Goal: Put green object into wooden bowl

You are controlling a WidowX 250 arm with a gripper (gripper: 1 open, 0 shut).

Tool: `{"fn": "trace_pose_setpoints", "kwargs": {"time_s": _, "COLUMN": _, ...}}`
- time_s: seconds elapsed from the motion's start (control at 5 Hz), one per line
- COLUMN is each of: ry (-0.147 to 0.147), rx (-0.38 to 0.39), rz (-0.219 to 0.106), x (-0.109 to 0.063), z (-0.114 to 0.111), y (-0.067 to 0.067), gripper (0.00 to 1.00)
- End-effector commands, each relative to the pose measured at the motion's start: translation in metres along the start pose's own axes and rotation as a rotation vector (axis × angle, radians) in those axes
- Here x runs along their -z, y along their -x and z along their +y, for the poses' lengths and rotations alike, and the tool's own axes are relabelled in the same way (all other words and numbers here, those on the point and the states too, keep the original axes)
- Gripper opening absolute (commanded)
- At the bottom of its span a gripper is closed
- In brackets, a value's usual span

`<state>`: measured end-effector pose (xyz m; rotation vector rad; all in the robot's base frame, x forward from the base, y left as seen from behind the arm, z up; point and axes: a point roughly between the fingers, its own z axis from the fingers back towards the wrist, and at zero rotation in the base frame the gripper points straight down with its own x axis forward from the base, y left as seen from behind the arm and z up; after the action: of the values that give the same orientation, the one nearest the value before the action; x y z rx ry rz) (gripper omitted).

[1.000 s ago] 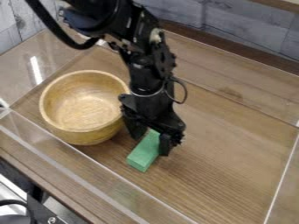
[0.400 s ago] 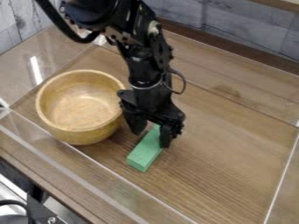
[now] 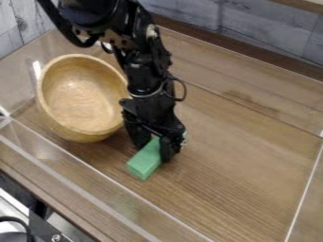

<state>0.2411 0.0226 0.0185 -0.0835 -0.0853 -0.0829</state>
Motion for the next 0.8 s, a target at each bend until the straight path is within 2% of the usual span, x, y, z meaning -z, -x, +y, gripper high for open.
{"fn": "trace_pose_setpoints", "kwargs": {"time_s": 0.0, "ry": 0.000, "rx": 0.002, "rz": -0.012, "x": -0.003, "z": 0.001, "y": -0.015, "gripper": 1.00}}
{"fn": "trace_pose_setpoints", "kwargs": {"time_s": 0.2, "ry": 0.002, "rx": 0.008, "rz": -0.007, "x": -0.003, "z": 0.000, "y": -0.025, "gripper": 0.00}}
{"fn": "trace_pose_setpoints", "kwargs": {"time_s": 0.4, "ry": 0.023, "rx": -0.004, "rz": -0.011, "x": -0.011, "z": 0.002, "y": -0.025, "gripper": 1.00}}
{"fn": "trace_pose_setpoints", "kwargs": {"time_s": 0.6, "ry": 0.043, "rx": -0.005, "rz": -0.016, "x": -0.014, "z": -0.001, "y": -0.022, "gripper": 1.00}}
